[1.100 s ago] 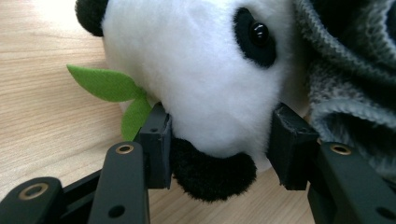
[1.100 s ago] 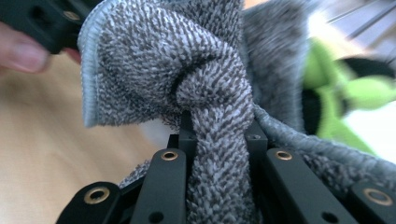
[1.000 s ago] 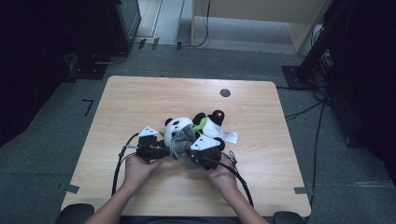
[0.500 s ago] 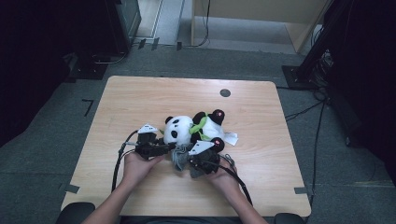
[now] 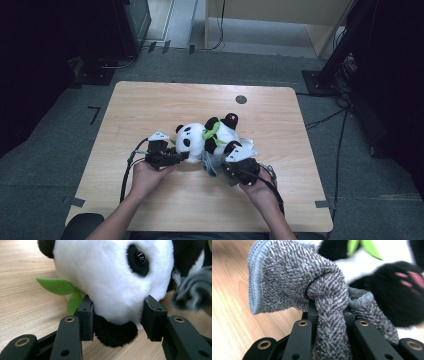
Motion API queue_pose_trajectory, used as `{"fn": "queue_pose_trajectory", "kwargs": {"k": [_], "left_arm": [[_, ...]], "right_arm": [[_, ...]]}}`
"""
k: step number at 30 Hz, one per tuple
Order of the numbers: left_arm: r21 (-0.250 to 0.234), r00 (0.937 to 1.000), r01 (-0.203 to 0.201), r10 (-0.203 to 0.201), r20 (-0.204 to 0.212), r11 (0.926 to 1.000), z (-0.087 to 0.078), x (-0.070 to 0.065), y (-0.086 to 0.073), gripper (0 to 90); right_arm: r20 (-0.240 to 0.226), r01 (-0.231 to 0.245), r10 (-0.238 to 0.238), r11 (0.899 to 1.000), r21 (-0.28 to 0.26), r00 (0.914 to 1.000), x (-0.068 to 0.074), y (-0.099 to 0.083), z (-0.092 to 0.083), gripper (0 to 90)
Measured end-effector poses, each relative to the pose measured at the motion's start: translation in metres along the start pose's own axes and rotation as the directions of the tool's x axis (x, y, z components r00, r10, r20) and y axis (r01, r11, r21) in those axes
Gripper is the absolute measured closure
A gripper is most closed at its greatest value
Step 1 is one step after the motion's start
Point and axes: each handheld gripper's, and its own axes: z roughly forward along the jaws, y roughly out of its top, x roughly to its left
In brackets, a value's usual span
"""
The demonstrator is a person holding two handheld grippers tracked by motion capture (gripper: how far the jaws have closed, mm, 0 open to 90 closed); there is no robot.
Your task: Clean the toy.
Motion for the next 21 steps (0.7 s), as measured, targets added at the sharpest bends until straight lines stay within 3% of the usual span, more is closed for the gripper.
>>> {"fn": "queue_pose_trajectory", "kwargs": {"k": [4, 9, 14, 16, 18, 21], "left_arm": [[0.003, 1.0, 0.003, -0.003, 0.001, 1.0, 0.0, 0.0, 0.0, 51.5], [0.002, 1.0, 0.007, -0.007, 0.004, 1.0, 0.0, 0.001, 0.0, 51.5], [0.001, 0.9998, 0.016, -0.016, 0.01, 0.9999, 0.0, 0.002, 0.0, 51.4], [0.001, 0.9997, 0.021, -0.021, 0.011, 0.9998, 0.0, 0.002, 0.0, 51.4], [0.003, 0.9998, 0.018, -0.018, 0.009, 0.9998, 0.0, 0.001, 0.0, 51.3], [0.003, 1.0, -0.004, 0.004, -0.006, 1.0, 0.0, -0.004, 0.0, 51.5]], "right_arm": [[0.029, -0.019, 0.02, 1.0, -0.025, 0.9994, -0.011, -0.002, -0.013, 77.3], [0.06, -0.082, 0.087, 0.994, -0.078, 0.9944, -0.032, -0.01, -0.033, 77.0], [0.105, -0.125, 0.137, 0.986, -0.113, 0.985, -0.048, -0.016, -0.047, 76.9], [0.118, -0.152, 0.17, 0.978, -0.143, 0.9784, -0.052, -0.017, -0.055, 77.0], [0.064, -0.2, 0.214, 0.963, -0.179, 0.9748, -0.055, -0.014, -0.064, 77.4], [0.019, -0.18, 0.191, 0.948, -0.263, 0.9813, -0.041, 0.001, -0.077, 77.7]]}}
